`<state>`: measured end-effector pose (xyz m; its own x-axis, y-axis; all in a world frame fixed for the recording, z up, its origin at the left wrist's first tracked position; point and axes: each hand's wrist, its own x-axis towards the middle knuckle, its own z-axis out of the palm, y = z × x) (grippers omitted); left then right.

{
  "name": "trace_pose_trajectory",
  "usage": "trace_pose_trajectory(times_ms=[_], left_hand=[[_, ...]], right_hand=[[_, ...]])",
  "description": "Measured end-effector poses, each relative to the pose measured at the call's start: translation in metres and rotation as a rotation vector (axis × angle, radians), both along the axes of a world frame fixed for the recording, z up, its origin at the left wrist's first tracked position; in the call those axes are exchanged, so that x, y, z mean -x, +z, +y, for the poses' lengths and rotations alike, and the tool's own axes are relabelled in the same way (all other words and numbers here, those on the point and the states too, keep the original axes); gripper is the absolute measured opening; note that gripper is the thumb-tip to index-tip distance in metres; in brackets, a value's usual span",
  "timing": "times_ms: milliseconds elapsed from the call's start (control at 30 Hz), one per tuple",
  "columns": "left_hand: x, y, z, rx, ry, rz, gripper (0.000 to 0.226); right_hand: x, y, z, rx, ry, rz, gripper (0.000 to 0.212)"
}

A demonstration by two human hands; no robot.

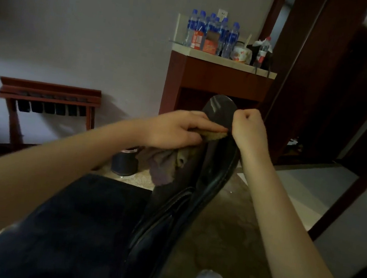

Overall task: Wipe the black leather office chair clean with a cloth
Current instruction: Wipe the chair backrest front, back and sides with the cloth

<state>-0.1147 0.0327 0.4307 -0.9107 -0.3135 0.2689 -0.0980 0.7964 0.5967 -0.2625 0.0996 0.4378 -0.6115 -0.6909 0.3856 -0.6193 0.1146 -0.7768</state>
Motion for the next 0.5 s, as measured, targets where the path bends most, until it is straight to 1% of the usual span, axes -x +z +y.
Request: trace_pose_trajectory(times_ms=[67,100,167,233,267,400,467,500], left_hand=[[-0.015,0.006,0.002,0.01,0.058,-0.032,0.044],[-0.021,0.008,0.002,0.008,0.099,-0.032,0.044],[-0.032,0.012,0.004,-0.024,0.181,-0.001,0.046],[-0.044,0.015,0.008,-0.038,0.253,0.03,0.047],[-0.051,0.017,0.013,-0.031,0.277,0.033,0.046],[-0.081,0.029,0.041,0.073,0.339,-0.003,0.035],[-0.099,0.036,0.058,0.132,0.392,0.016,0.035],[-0.11,0.039,0.066,0.195,0.43,0.014,0.037]], right_hand=[[-0.011,-0.001,0.005,0.041,-0.049,0.021,0.009],[-0.018,0.0,0.008,0.057,-0.069,0.025,0.008],[-0.033,-0.001,0.013,0.071,-0.101,0.055,0.018],[-0.051,-0.003,0.02,0.098,-0.146,0.144,0.029],[-0.062,-0.003,0.024,0.127,-0.143,0.177,0.031],[-0.111,-0.007,0.039,0.259,-0.016,0.163,0.028],[-0.138,-0.01,0.045,0.367,0.033,0.127,0.025],[-0.152,-0.012,0.048,0.423,0.058,0.104,0.023]])
